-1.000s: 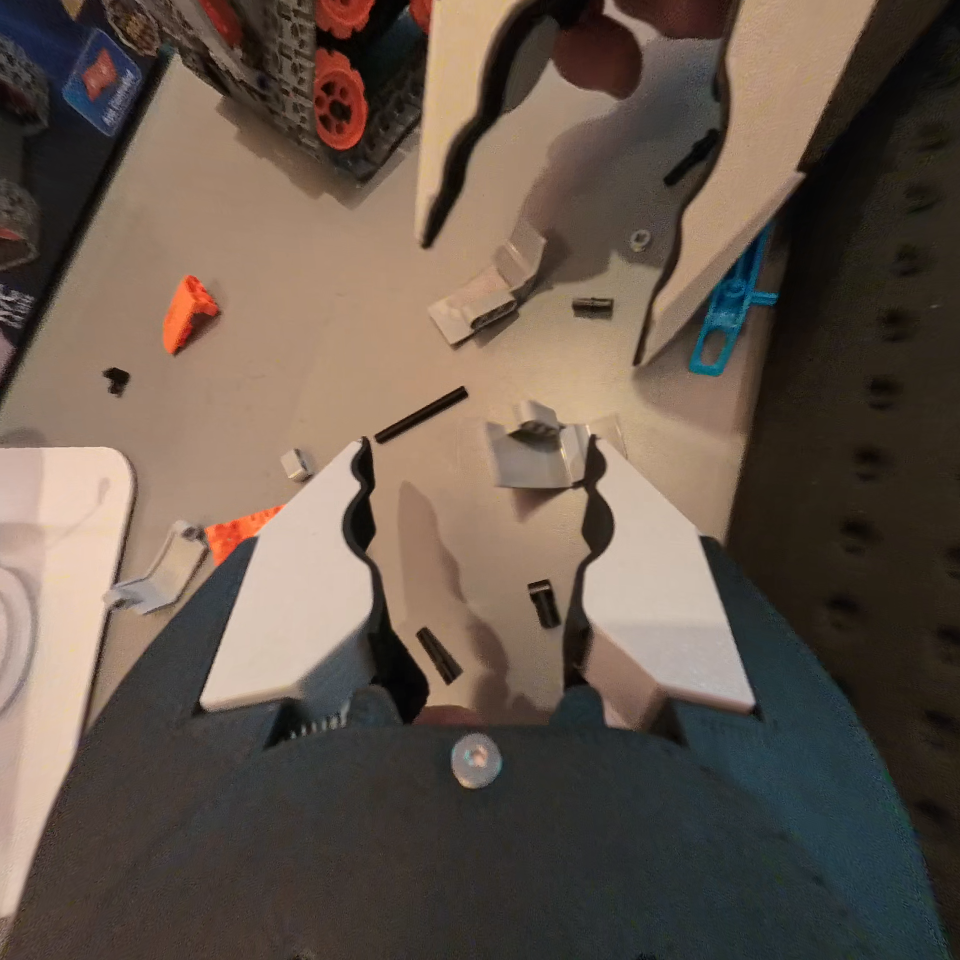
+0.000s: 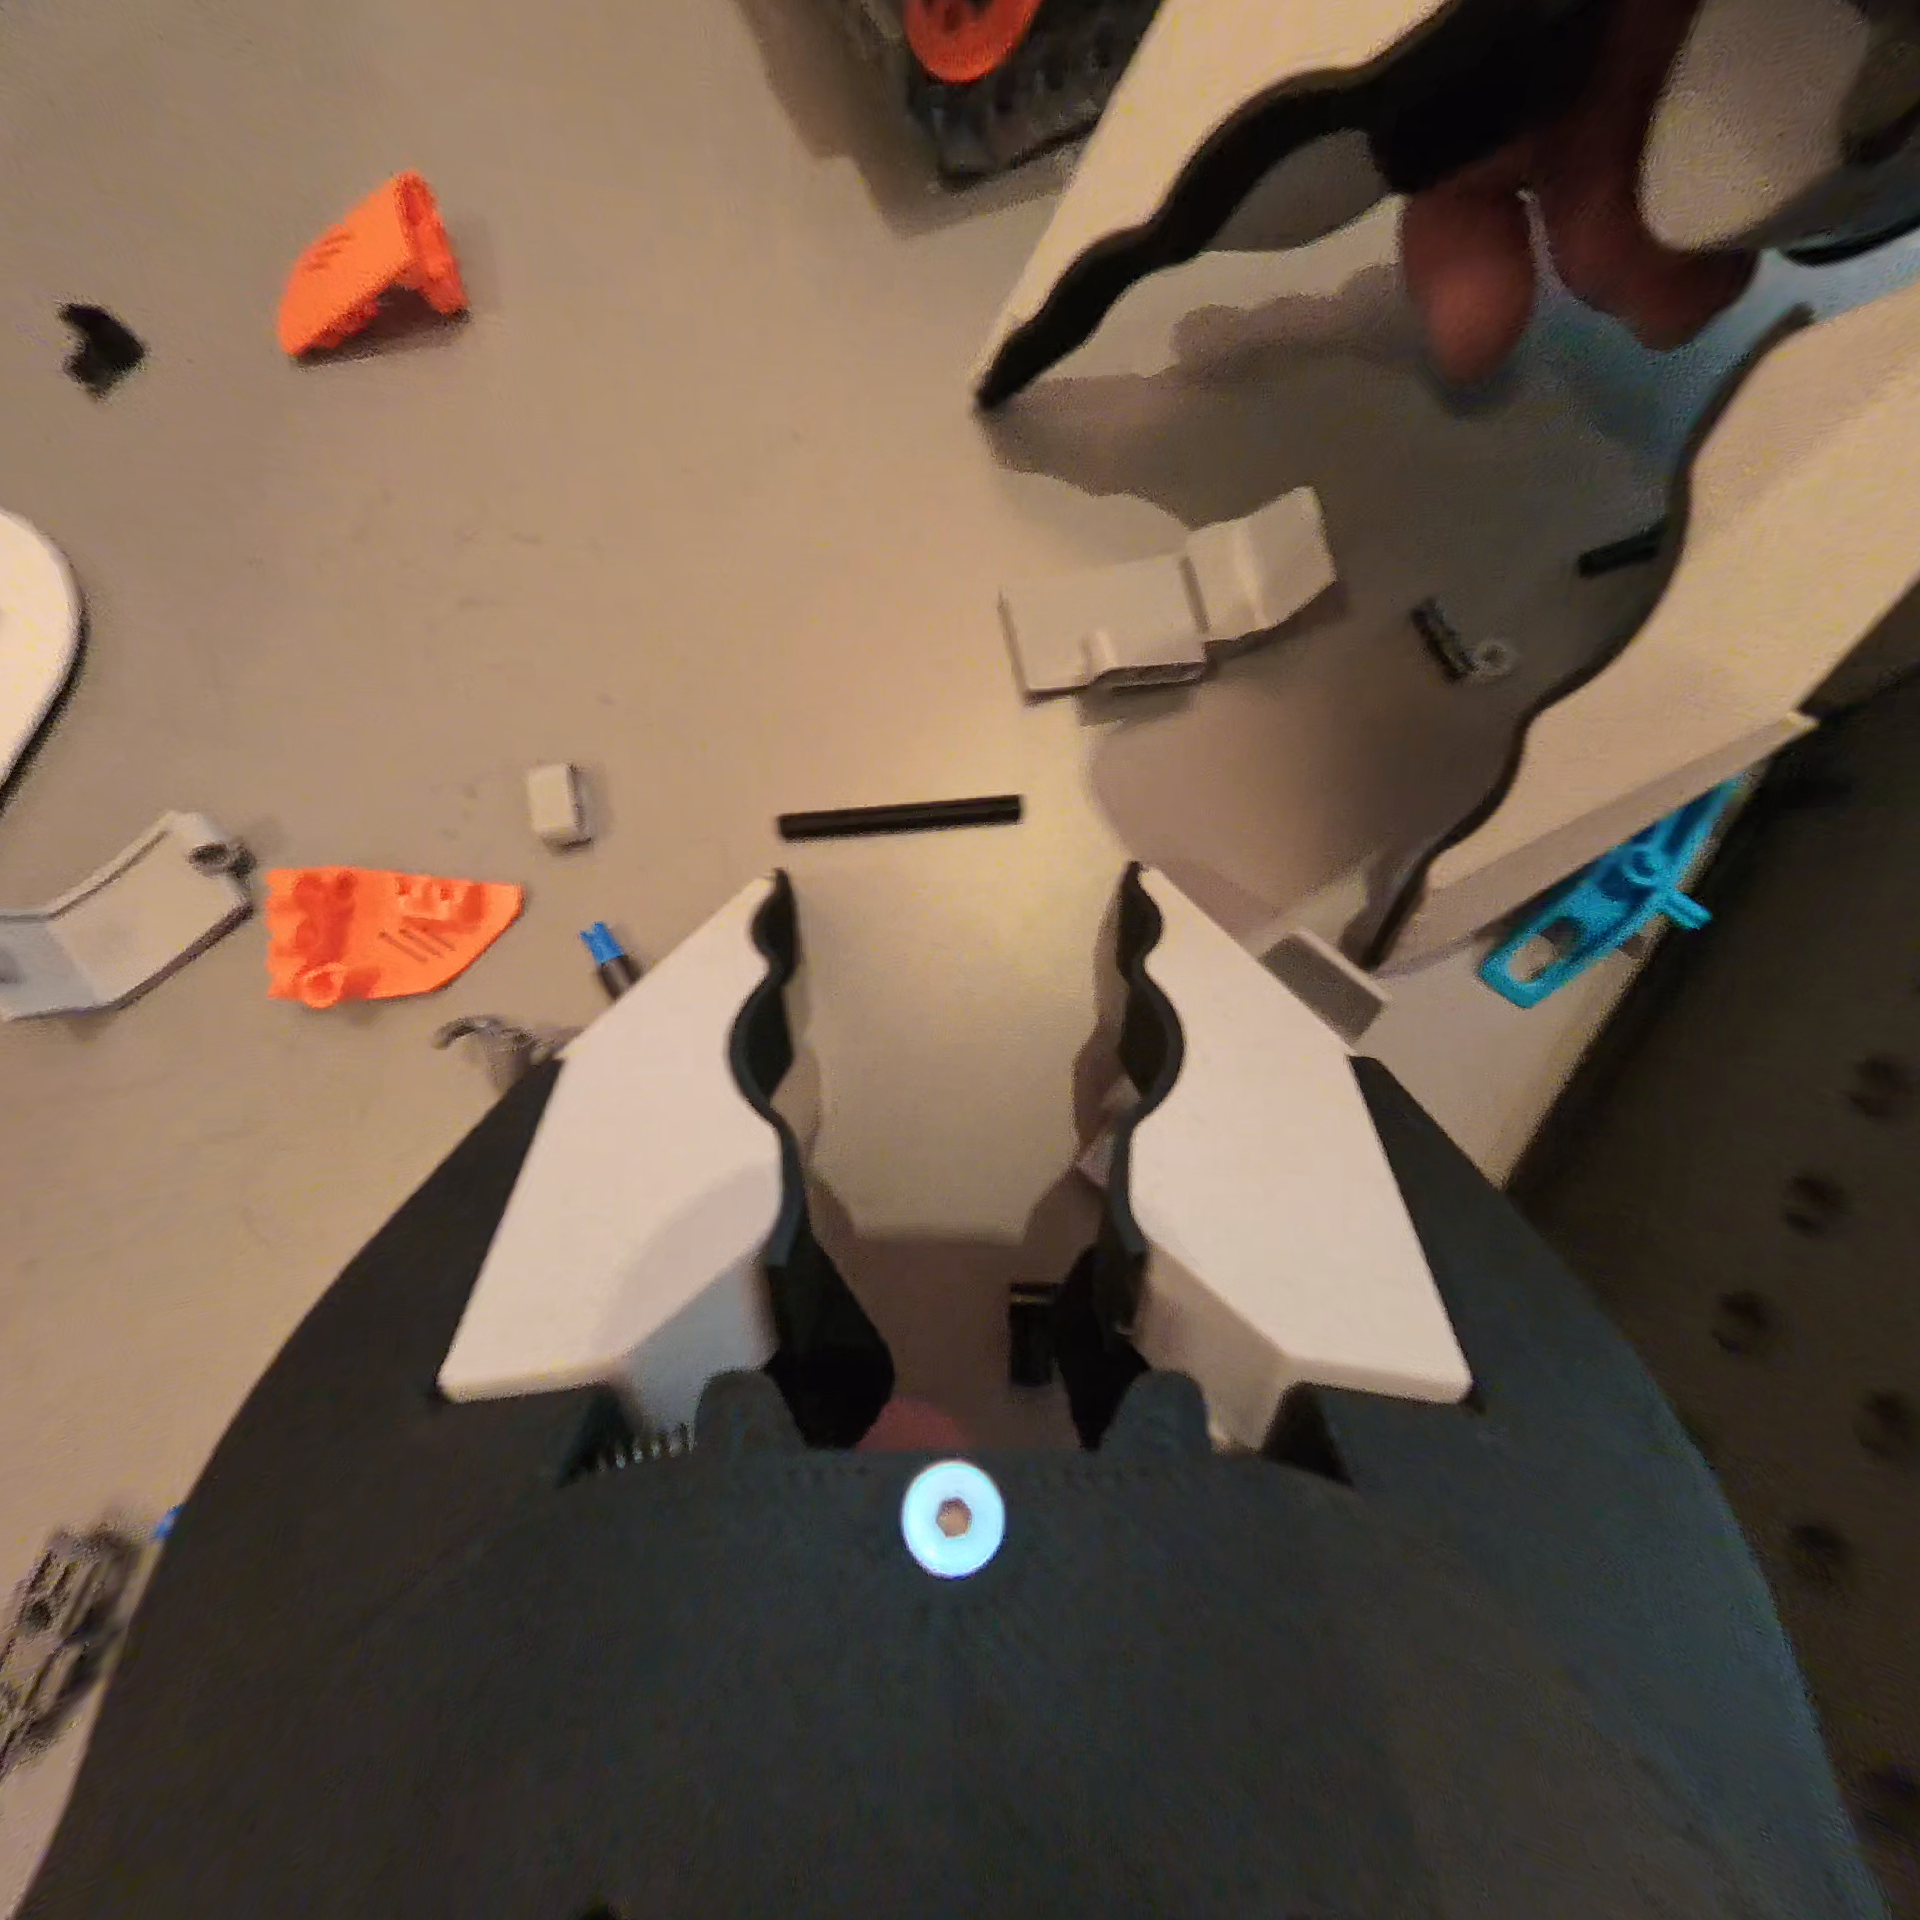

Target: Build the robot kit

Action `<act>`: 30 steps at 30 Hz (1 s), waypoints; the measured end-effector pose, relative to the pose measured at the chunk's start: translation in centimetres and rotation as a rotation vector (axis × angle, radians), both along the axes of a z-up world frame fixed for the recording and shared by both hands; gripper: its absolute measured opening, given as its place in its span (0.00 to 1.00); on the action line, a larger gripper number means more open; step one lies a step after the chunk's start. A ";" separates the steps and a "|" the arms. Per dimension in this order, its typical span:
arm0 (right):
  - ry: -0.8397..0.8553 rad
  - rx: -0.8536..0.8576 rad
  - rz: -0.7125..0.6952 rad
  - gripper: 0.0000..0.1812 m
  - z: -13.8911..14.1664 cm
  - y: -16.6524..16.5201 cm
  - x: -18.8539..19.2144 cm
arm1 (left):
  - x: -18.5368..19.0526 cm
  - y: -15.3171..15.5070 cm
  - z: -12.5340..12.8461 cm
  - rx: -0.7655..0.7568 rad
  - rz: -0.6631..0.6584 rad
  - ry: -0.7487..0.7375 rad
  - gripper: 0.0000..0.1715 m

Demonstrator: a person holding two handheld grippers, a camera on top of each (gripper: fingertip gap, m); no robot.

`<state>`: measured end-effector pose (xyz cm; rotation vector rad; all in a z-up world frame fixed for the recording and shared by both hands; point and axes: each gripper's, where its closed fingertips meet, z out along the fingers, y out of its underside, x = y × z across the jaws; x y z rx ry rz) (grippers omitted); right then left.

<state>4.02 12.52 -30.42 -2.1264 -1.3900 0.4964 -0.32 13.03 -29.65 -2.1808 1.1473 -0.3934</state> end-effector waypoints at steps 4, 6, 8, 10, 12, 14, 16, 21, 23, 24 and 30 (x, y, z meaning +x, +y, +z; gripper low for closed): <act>0.088 0.061 -0.150 0.48 0.7 2.4 0.1 | -1.5 1.6 -0.2 -0.017 0.127 -0.009 0.48; 0.097 0.055 -0.177 0.50 0.7 2.5 0.2 | -1.9 2.0 -0.2 0.021 0.157 -0.014 0.55; 0.113 0.119 -0.159 0.47 1.0 2.7 0.1 | -2.7 2.7 -0.3 0.031 0.193 0.002 0.66; 0.100 0.215 -0.206 0.49 1.4 4.2 0.8 | -2.5 2.6 -0.5 0.003 0.183 -0.020 0.65; 0.087 0.236 -0.298 0.46 1.5 5.2 1.7 | -2.7 2.8 -0.6 0.007 0.204 -0.017 0.67; 0.088 0.160 -0.382 0.47 1.1 5.0 2.2 | -3.0 2.8 -0.6 0.004 0.215 -0.003 0.67; 0.117 0.076 -0.394 0.50 0.8 4.9 2.1 | -3.3 2.8 -0.6 0.006 0.246 0.012 0.70; 0.133 0.058 -0.378 0.49 0.8 4.6 2.3 | -3.5 2.6 -0.6 0.003 0.299 -0.018 0.70; 0.118 0.080 -0.365 0.49 0.7 4.4 2.2 | -4.2 3.1 -0.6 0.023 0.335 0.012 0.78; 0.120 0.078 -0.364 0.50 0.7 4.4 2.2 | -4.5 3.1 -0.7 0.009 0.348 0.018 0.80; 0.101 0.057 -0.256 0.67 0.3 3.0 1.3 | -4.5 2.8 -0.8 -0.013 0.332 -0.010 0.77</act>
